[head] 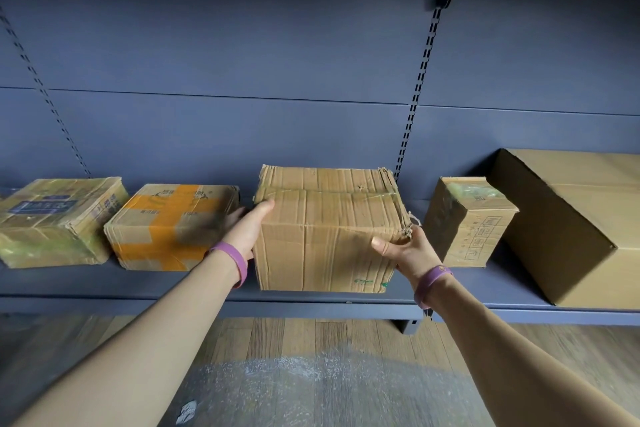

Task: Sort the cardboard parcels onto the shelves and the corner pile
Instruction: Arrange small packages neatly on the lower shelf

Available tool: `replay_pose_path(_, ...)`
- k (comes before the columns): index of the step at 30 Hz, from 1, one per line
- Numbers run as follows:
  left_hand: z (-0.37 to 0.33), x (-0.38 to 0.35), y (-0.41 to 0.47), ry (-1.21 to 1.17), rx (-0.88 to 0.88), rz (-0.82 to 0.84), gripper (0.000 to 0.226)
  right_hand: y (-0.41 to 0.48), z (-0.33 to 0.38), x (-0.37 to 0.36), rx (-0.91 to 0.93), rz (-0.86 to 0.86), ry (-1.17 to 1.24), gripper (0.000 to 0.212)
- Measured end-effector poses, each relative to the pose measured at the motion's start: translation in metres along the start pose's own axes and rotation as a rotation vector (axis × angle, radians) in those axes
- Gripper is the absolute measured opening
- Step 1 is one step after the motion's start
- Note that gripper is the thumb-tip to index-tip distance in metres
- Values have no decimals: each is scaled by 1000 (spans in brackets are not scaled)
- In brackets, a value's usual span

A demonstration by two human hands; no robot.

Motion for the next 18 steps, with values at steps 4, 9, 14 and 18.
replay_pose_path(4,1,3,-2,-13,-18,28,83,1,5,-4,-75,-115,77,122)
replay_pose_path(9,5,11,2,-35,-20,67,76,2,14,0,-72,-230,154,121)
replay_pose_path(14,4,9,-2,114,-88,90,8,1,13,-1,-55,-207,52,65)
replay_pose_path(18,1,4,-2,183,-33,61,11,0,7,3,-54,-190,-30,47)
Point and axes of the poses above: each hand's wrist, its own y-axis towards the middle knuckle, its own x-axis out of the back of the hand, z = x × y, the point moved 2 cm from there along y, towards the middle knuckle, and after that the axes turned 11 degrees about x, right-handed, at the moved point
